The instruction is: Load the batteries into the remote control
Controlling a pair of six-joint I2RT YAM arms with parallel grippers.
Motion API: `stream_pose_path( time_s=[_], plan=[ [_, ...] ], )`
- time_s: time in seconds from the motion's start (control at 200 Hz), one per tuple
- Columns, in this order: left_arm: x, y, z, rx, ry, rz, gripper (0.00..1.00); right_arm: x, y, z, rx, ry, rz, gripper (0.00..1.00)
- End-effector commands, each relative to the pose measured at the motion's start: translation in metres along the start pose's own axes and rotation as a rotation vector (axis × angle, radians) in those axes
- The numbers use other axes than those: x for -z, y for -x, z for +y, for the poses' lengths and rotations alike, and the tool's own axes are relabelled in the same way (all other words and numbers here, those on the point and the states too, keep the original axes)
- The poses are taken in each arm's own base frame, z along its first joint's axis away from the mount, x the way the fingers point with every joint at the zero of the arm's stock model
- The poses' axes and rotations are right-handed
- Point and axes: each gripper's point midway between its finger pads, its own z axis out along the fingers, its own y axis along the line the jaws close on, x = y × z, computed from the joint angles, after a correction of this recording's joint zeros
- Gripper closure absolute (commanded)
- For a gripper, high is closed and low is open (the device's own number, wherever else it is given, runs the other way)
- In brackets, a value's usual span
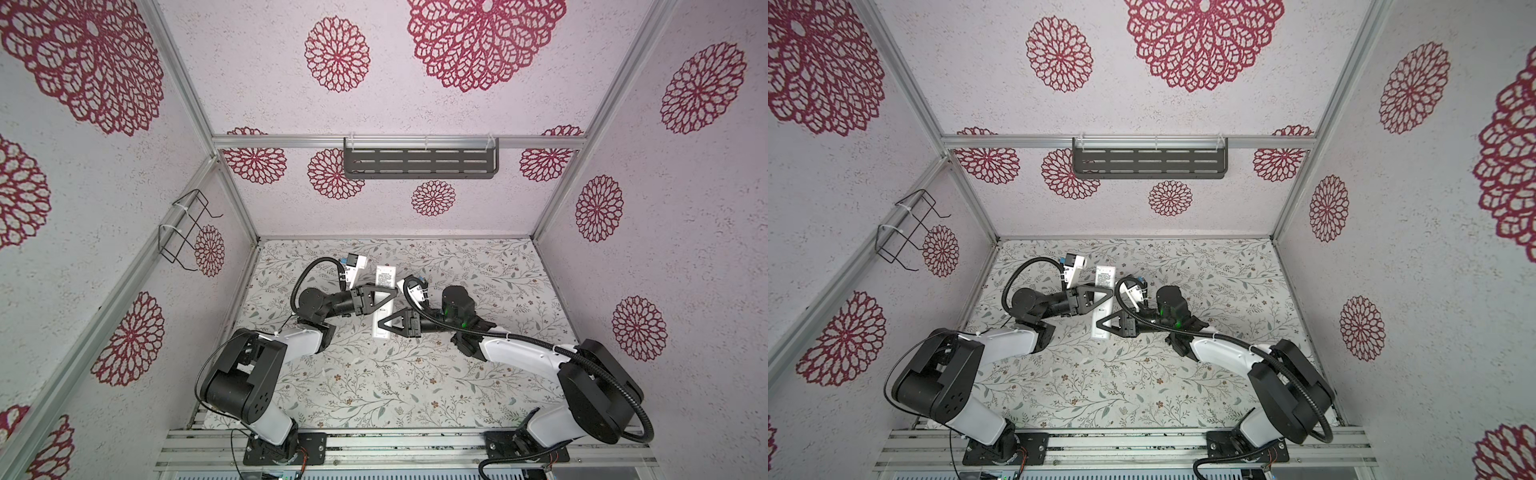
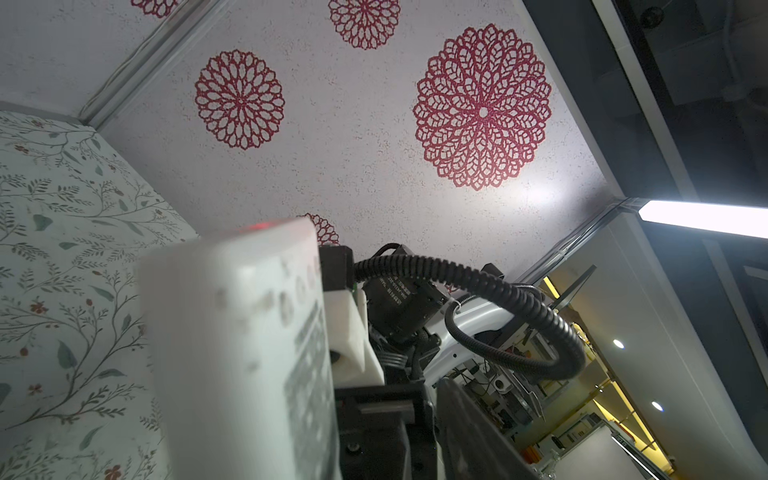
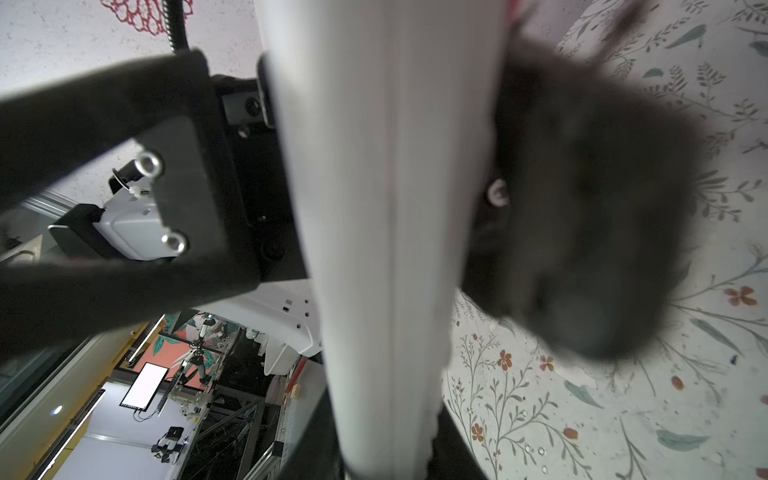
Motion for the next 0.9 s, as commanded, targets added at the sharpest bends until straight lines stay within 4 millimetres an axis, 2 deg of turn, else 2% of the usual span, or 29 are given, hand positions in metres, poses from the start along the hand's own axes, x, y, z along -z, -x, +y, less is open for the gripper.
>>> stream_pose_path(
  time_s=[0.0,0.12,0.21,0.305,0.355,0.375,0.48,0.545,0.64,0.895],
  plan=[
    [0.003,0.004,0.003,-0.008,0.003,-0.017,0.31,0.009,0.020,0.027,0.133,0.021,-0.049,0.75],
    [0.006,0.001,0.013,0.009,0.038,-0.028,0.26,0.013,0.020,0.026,0.142,-0.005,-0.051,0.76],
    [0.011,-0.002,0.032,0.031,0.118,-0.039,0.26,0.018,0.020,0.019,0.157,-0.067,-0.048,0.76],
    [0.025,-0.003,0.056,0.041,0.259,-0.074,0.19,0.024,0.017,0.005,0.166,-0.179,-0.029,0.76],
    [0.039,-0.002,0.071,0.048,0.366,-0.102,0.10,0.029,0.015,-0.007,0.163,-0.257,-0.016,0.77],
    [0.045,-0.002,0.076,0.048,0.407,-0.116,0.00,0.031,0.013,-0.012,0.158,-0.292,-0.008,0.77],
    [0.077,0.002,0.091,0.026,0.616,-0.158,0.02,0.046,0.005,-0.049,0.116,-0.515,0.042,0.77],
    [0.096,-0.002,0.102,0.024,0.787,-0.123,0.03,0.058,-0.003,-0.072,0.088,-0.653,0.084,0.78],
    [0.113,-0.008,0.106,0.016,0.949,-0.048,0.02,0.076,-0.013,-0.101,0.050,-0.846,0.145,0.78],
    [0.135,-0.015,0.097,-0.018,1.110,0.010,0.03,0.116,-0.036,-0.150,0.007,-1.232,0.337,0.77]
  ],
)
